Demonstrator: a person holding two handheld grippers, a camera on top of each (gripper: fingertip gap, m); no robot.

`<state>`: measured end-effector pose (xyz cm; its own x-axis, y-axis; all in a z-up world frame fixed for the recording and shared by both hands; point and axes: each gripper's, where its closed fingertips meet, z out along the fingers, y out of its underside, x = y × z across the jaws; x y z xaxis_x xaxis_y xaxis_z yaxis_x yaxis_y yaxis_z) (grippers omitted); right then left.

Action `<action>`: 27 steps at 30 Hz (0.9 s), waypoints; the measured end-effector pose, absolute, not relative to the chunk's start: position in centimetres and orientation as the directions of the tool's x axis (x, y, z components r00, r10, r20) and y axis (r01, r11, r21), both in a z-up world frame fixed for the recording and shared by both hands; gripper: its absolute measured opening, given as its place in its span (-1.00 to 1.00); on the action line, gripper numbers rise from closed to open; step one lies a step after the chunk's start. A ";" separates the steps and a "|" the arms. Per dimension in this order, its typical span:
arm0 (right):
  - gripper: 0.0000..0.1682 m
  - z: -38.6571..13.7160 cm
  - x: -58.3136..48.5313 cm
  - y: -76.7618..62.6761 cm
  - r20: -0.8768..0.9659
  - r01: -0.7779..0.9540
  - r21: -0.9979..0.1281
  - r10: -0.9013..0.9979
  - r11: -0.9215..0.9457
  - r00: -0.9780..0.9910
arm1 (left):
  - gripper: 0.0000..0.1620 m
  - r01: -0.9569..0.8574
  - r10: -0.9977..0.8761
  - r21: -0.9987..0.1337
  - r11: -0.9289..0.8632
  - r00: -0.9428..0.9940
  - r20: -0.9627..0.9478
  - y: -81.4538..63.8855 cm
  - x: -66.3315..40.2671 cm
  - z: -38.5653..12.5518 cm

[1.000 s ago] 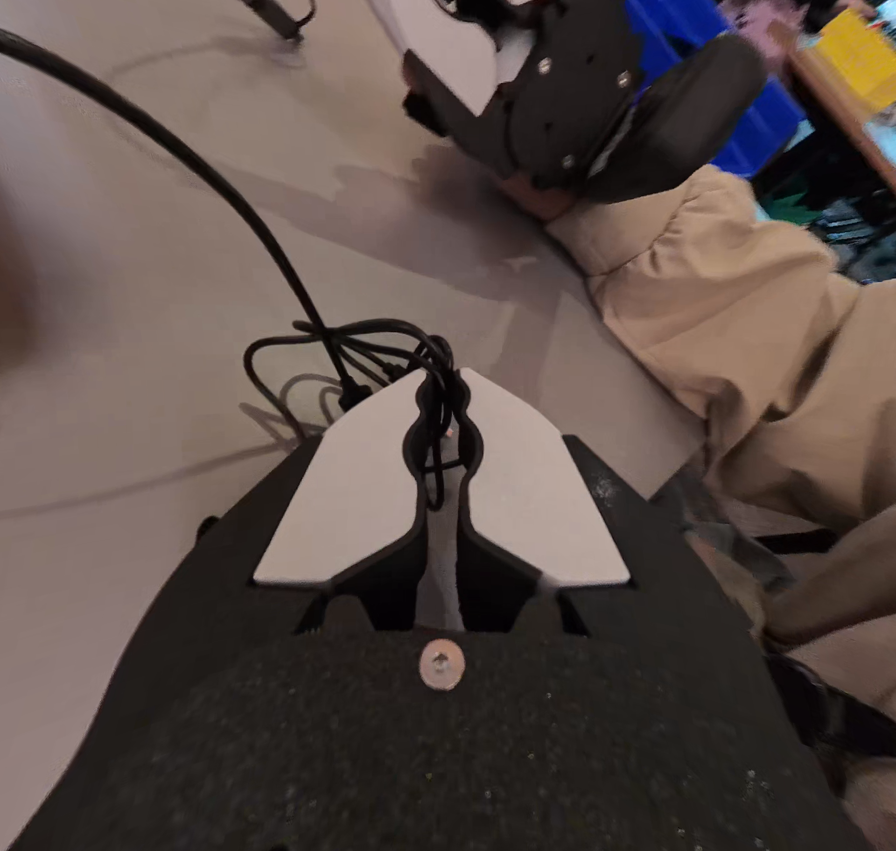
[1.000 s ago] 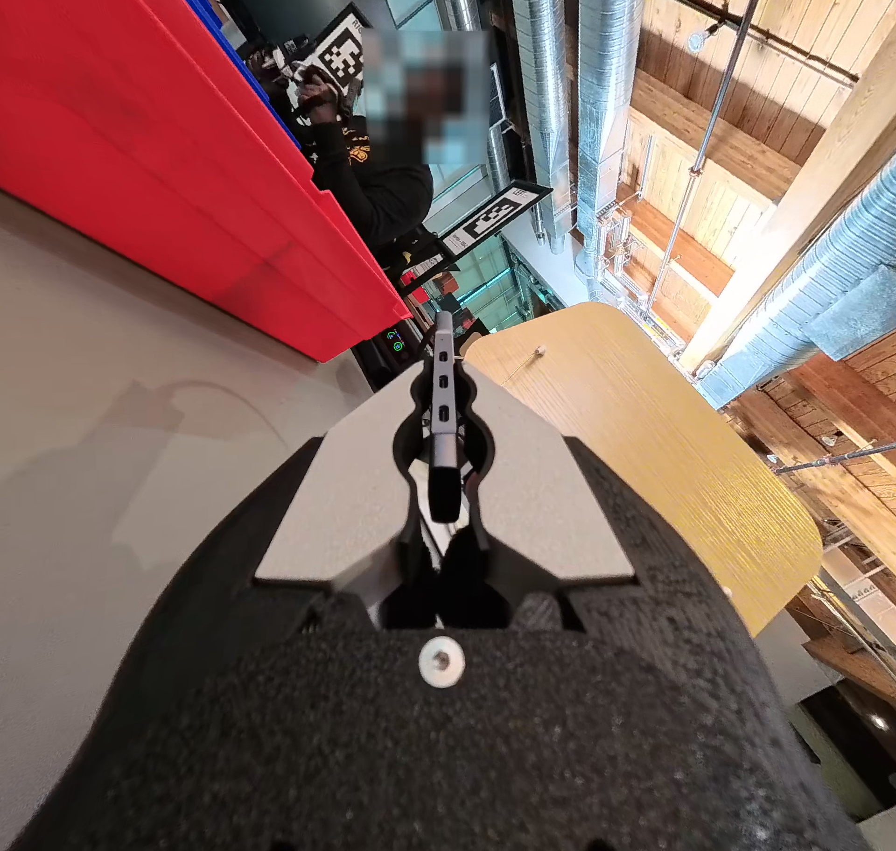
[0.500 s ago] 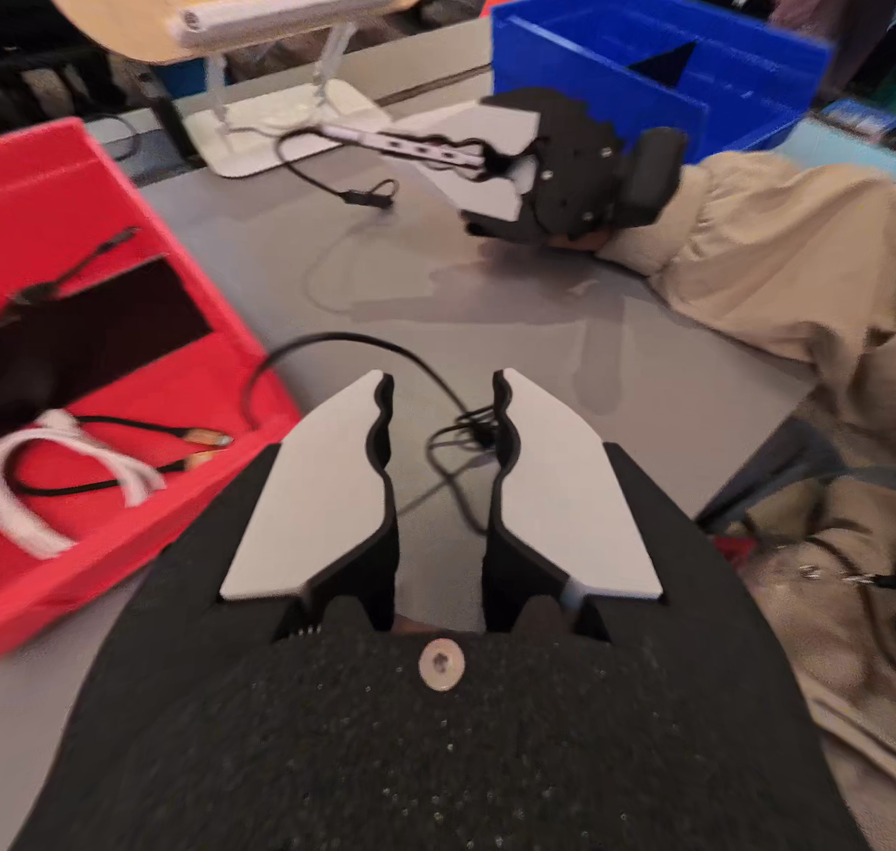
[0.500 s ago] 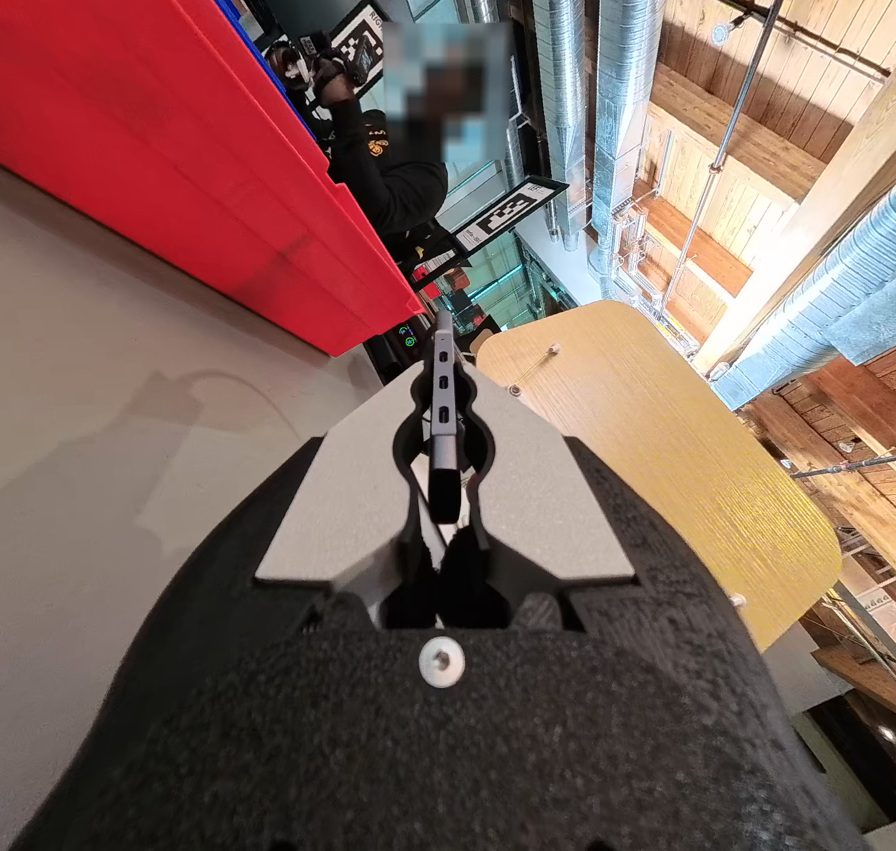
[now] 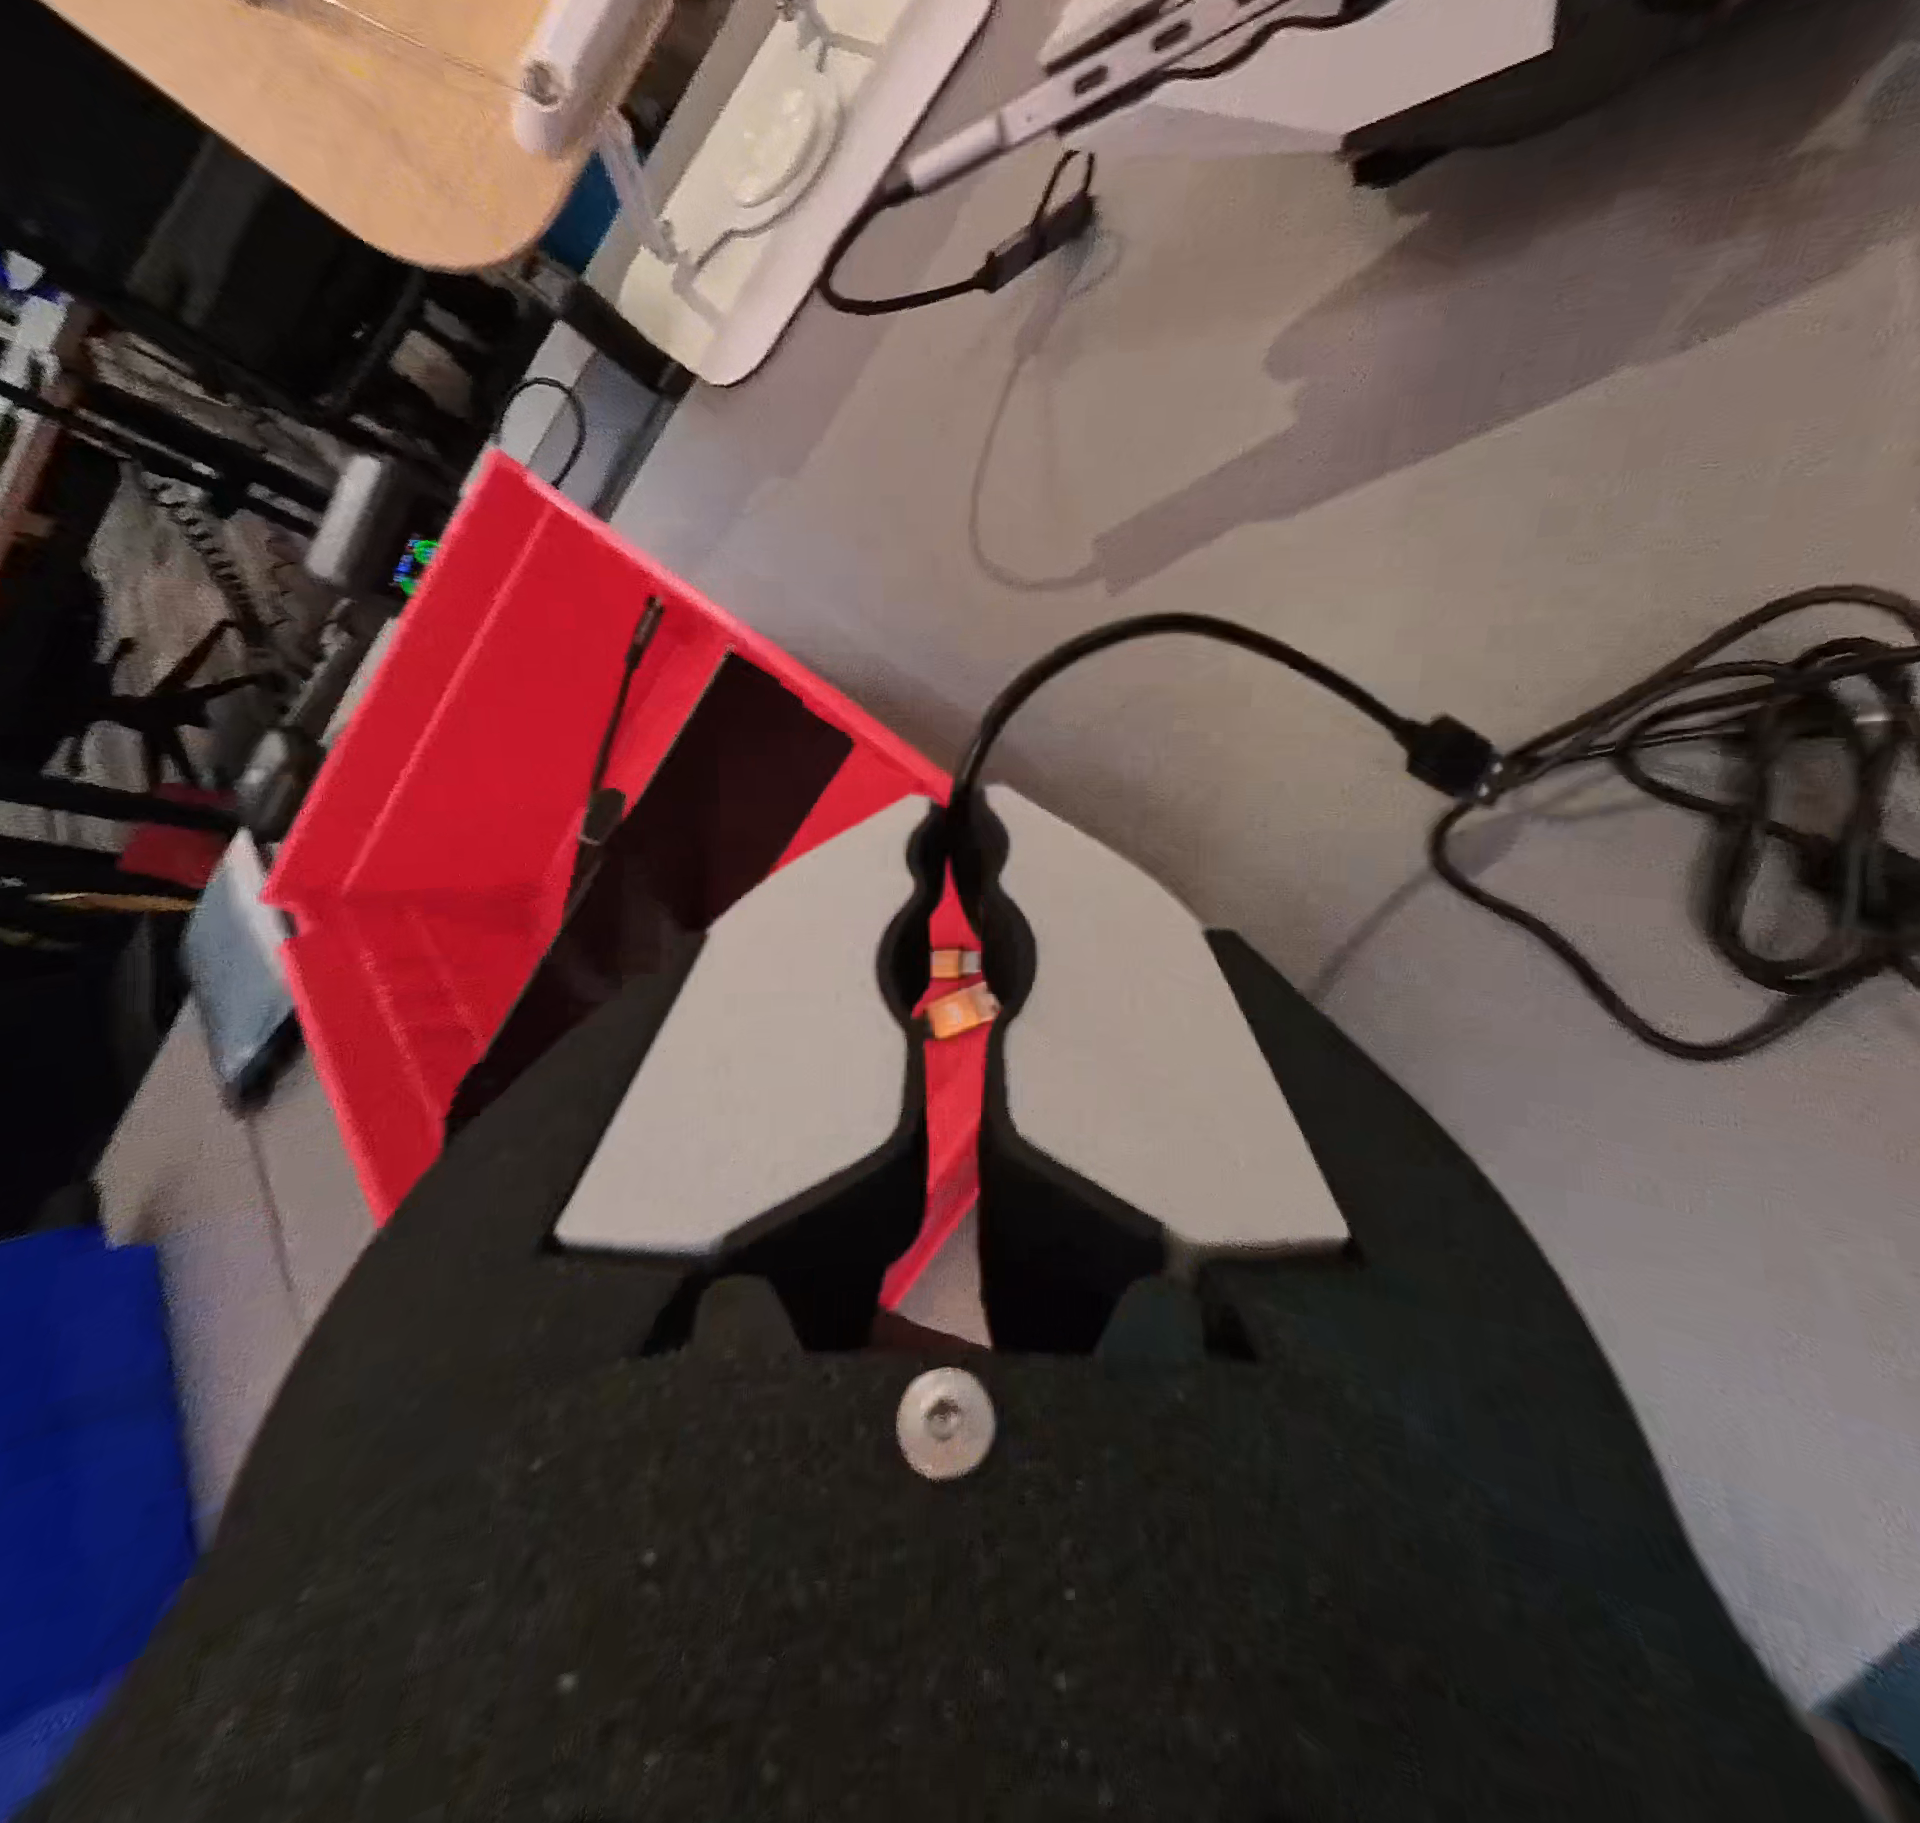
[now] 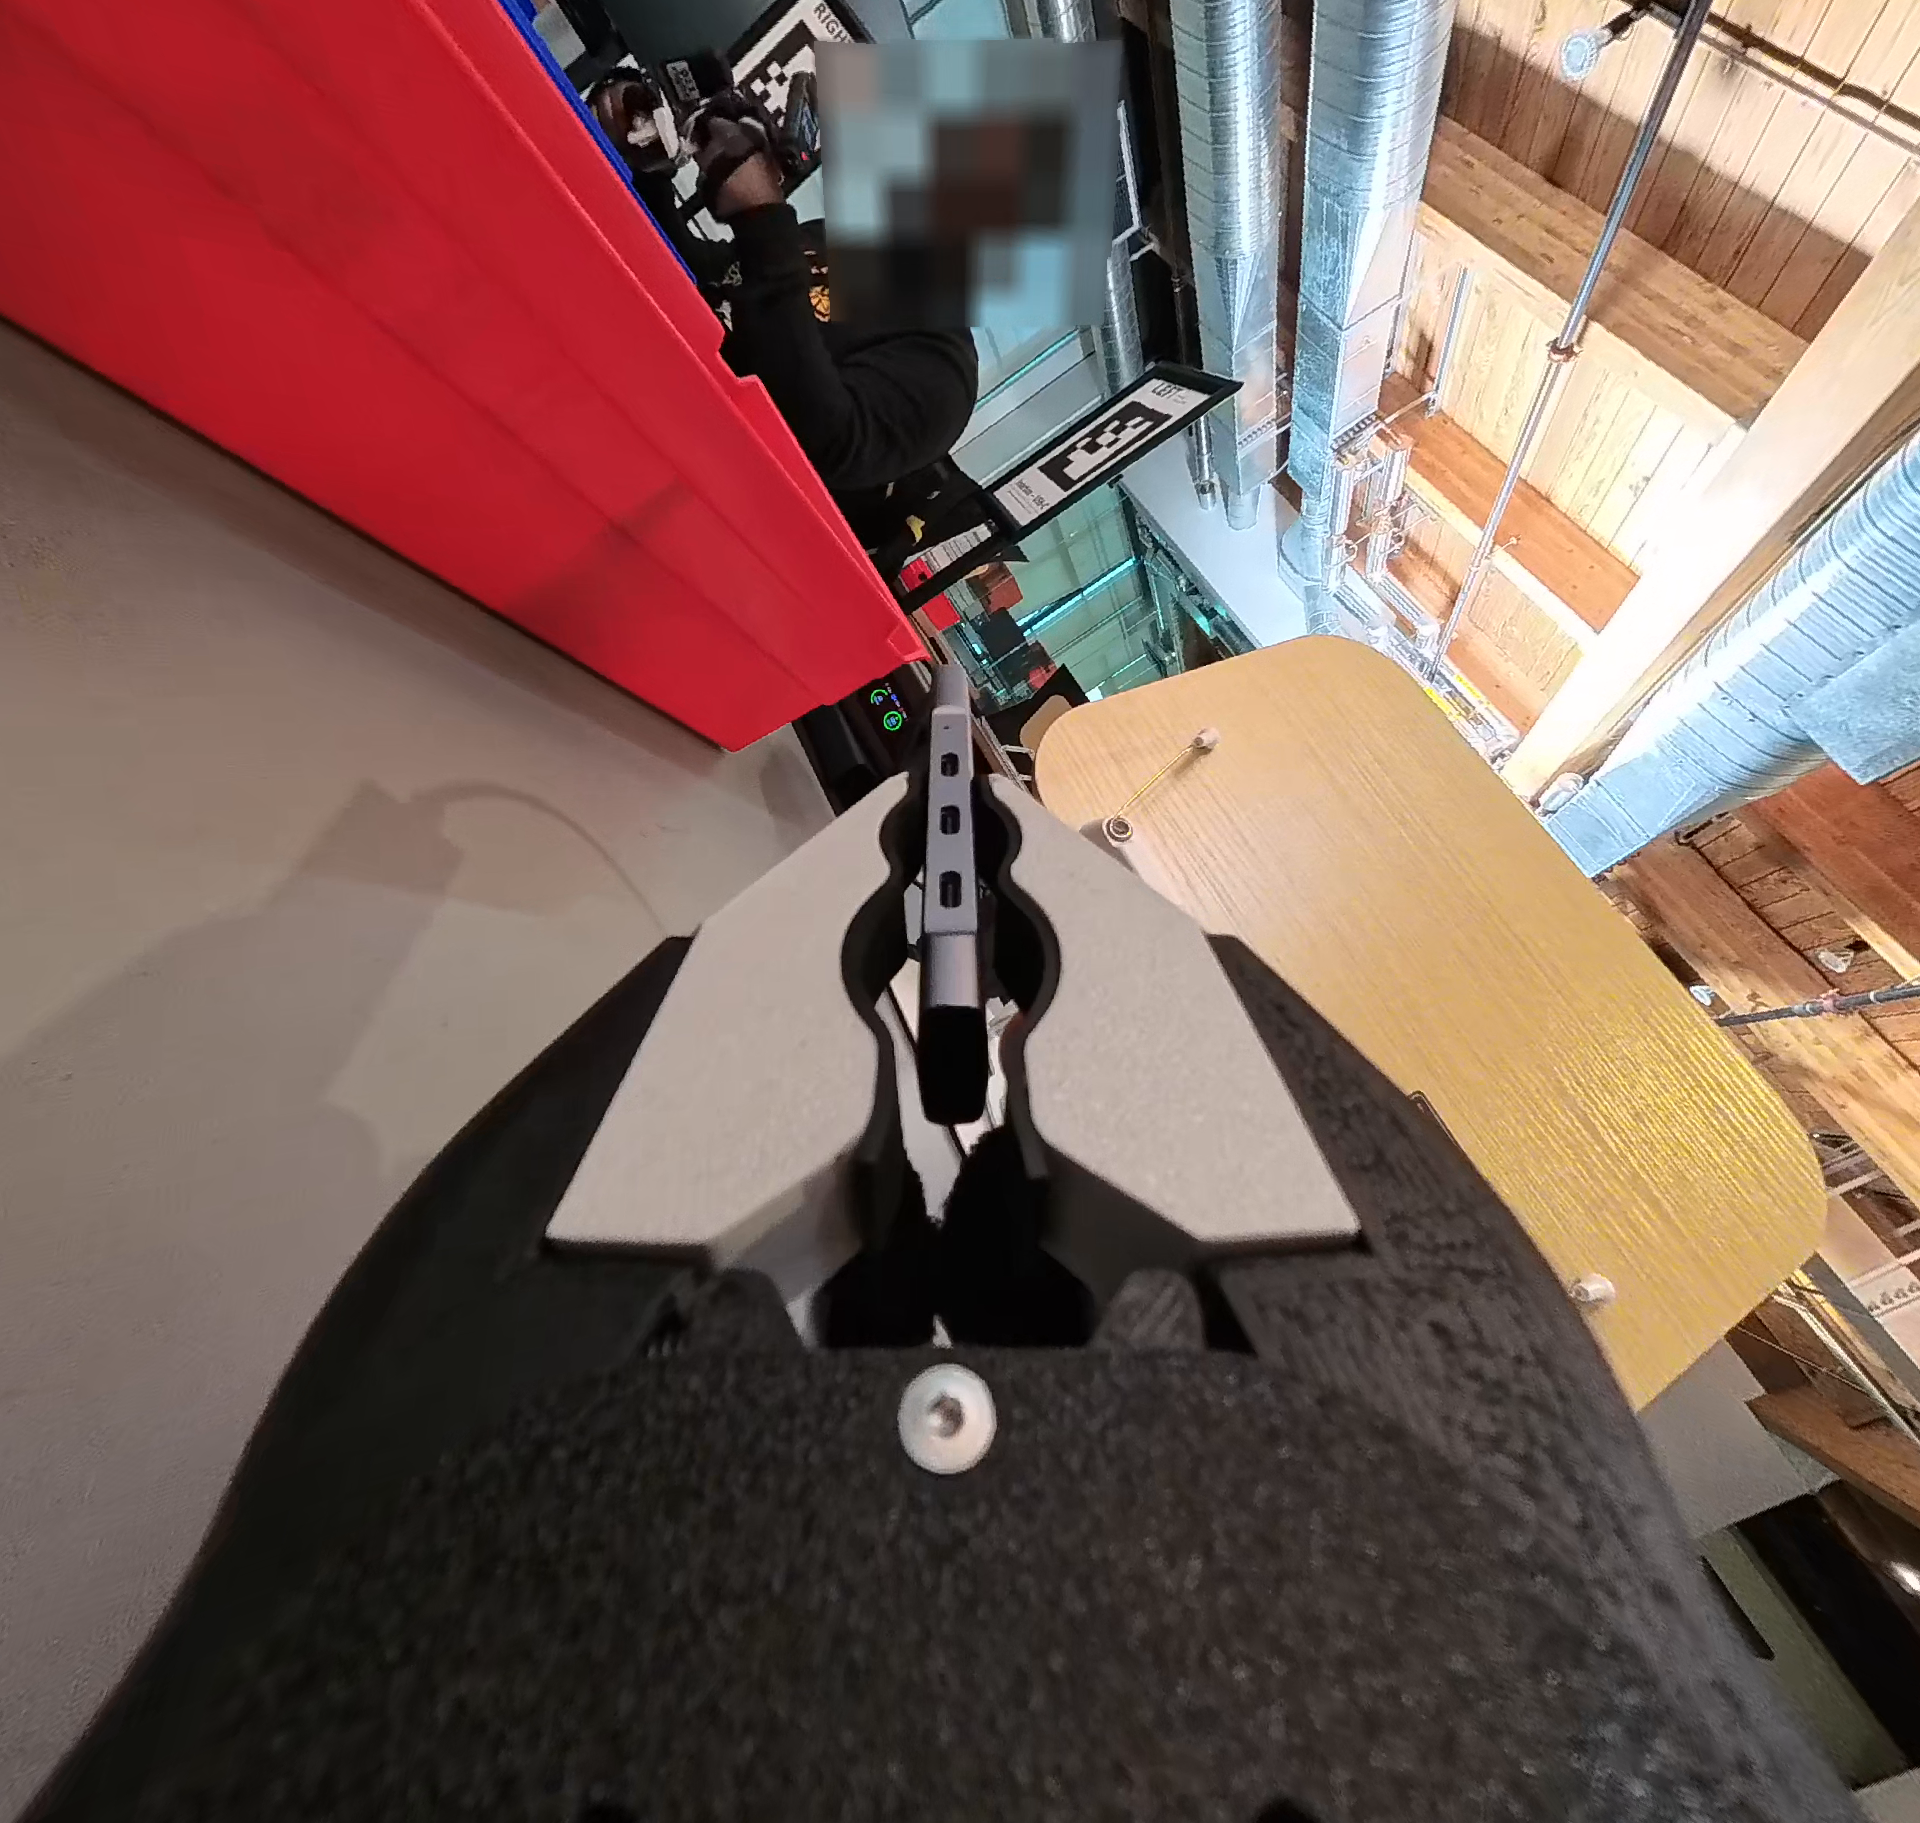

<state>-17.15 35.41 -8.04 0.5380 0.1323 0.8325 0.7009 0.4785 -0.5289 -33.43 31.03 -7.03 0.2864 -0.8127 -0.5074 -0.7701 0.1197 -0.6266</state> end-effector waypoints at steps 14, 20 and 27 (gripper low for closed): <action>-0.91 -7.4 -16.1 36.0 0.789 0.672 -0.587 0.133 0.451 0.600 | -0.96 0.164 -0.648 -0.951 -0.260 0.701 0.298 25.0 -32.9 0.0; -0.91 -7.6 -16.2 36.0 0.793 0.676 -0.584 0.139 0.450 0.593 | -0.96 0.033 -0.410 -0.815 -0.579 0.852 0.326 22.9 -34.7 -13.6; -0.91 -7.9 -16.4 35.9 0.802 0.683 -0.574 0.144 0.452 0.579 | -0.75 -0.043 -0.422 -0.789 -0.613 0.861 0.282 20.9 -35.4 -15.4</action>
<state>-16.42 35.92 -7.85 0.5791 0.1439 0.8024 0.6829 0.4520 -0.5739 -35.36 20.95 -15.35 0.8614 -0.4223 0.2821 -0.0426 -0.6134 -0.7886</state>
